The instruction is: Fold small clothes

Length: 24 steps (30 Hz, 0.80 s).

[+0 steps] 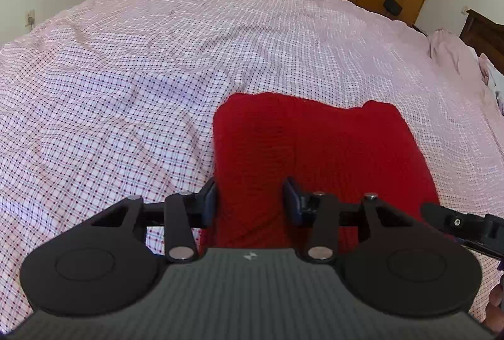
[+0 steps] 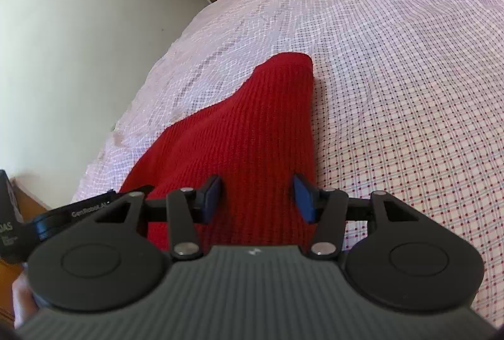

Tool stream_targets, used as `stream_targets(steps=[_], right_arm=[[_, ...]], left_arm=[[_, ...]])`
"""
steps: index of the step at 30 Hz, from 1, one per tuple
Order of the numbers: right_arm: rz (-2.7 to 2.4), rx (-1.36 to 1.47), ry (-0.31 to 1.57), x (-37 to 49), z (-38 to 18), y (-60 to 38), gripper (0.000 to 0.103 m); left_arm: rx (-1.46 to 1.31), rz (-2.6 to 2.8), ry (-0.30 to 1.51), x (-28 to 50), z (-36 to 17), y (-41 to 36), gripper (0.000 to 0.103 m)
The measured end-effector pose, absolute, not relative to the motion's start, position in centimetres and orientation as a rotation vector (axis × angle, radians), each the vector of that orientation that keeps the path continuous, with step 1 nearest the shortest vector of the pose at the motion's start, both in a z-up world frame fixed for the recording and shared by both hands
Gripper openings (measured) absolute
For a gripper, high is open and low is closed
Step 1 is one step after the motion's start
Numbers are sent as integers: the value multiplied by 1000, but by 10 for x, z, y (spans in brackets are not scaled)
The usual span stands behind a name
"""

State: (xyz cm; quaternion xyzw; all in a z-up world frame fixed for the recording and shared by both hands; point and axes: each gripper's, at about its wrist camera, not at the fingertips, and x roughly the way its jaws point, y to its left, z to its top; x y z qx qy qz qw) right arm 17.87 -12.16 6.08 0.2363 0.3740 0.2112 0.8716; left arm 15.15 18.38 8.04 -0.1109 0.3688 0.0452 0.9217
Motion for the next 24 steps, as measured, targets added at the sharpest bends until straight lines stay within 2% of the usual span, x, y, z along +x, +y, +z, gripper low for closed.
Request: stream_targets(steps=[6, 10, 16, 20, 24], right_arm=[[496, 419, 768, 175, 68, -123, 65], [528, 472, 772, 173, 70, -137, 80], [520, 636, 844, 175, 47, -165, 86], [535, 716, 892, 182, 34, -169, 95], [571, 729, 908, 185, 24, -166, 95]], left_arm=[[-221, 70, 801, 143, 89, 178, 55], [-248, 56, 809, 138, 91, 178, 63], [-357, 12, 841, 132, 91, 189, 67], [-302, 41, 850, 128, 91, 187, 81], [-263, 58, 854, 128, 92, 185, 82]])
